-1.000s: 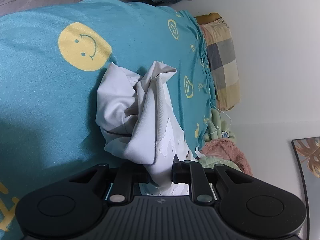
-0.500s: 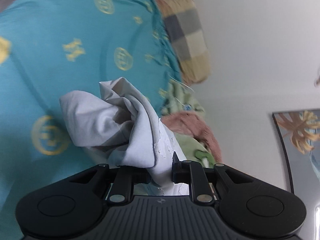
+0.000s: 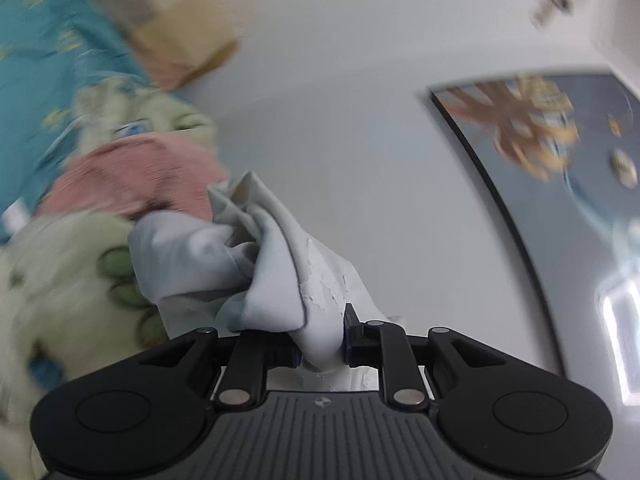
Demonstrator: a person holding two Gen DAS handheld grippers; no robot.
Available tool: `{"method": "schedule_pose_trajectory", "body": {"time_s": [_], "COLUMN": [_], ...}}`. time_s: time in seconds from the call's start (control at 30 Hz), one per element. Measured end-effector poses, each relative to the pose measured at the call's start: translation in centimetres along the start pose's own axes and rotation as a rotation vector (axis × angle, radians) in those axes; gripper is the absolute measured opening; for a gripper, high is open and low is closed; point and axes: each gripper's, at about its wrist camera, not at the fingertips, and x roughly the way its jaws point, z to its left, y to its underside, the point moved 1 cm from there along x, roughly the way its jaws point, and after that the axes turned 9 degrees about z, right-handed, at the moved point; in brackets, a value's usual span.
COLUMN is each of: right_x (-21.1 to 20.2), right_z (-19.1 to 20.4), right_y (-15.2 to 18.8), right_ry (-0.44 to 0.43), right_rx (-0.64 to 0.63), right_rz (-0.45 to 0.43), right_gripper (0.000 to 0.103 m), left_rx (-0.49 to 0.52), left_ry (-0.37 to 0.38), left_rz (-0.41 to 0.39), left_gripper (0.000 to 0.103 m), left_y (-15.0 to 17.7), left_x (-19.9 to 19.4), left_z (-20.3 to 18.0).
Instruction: Fold clothes
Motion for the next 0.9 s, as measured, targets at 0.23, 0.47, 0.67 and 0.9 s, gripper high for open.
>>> {"method": "schedule_pose_trajectory", "body": {"time_s": [0.23, 0.47, 0.67, 0.9], "right_x": [-2.1, -4.0, -4.9, -5.2], "right_z": [-7.2, -12.9, -13.0, -12.2], "right_y": [1.2, 8.7, 12.2, 11.9], "right_ry": [0.169, 0.290, 0.347, 0.374], "right_rx": [-0.032, 0.009, -0.043, -0.032], "right_rz": [0.014, 0.223, 0.281, 0.259], "right_gripper": [0.027, 0.027, 0.027, 0.029], "left_rx": [0.196, 0.224, 0.255, 0.364], "left_ry": [-0.143, -0.240, -0.293, -0.371], "left_rz": [0.139, 0.304, 0.327, 0.291], "left_gripper": [0.021, 0.021, 0.022, 0.053], "left_y": [5.0, 12.4, 15.5, 15.8], "left_x": [10.1, 8.2, 6.7, 4.3], "left_z": [1.7, 7.9, 10.6, 8.6]}}
